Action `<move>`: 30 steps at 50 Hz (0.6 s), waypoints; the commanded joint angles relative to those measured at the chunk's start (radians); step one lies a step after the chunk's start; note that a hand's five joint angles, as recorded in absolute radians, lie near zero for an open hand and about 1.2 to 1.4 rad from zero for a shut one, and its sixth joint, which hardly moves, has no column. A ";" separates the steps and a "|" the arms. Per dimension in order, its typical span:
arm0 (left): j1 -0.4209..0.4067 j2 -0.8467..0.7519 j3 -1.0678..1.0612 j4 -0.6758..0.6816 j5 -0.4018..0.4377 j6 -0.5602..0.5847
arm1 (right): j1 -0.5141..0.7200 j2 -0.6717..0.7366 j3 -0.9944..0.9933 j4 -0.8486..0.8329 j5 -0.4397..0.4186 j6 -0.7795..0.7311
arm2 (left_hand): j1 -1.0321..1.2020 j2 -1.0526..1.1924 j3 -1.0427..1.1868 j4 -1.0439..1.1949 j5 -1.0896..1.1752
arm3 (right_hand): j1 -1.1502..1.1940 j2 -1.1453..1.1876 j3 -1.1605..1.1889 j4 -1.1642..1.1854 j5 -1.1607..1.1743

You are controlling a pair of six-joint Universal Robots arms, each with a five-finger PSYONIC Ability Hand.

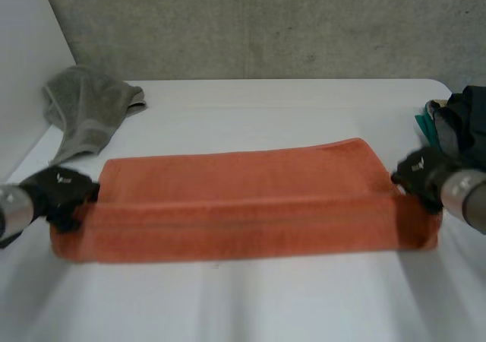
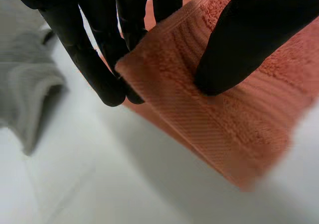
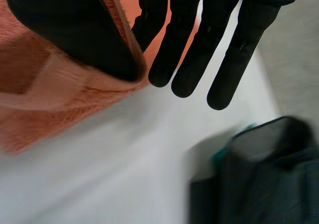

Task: Fold the laundry.

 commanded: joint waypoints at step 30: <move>-0.121 -0.127 0.419 0.516 -0.148 -0.656 | 0.021 0.156 -0.454 -0.535 -0.072 0.475 | 0.247 0.200 0.208 0.201 0.229 | 0.280 0.215 0.203 0.197 0.201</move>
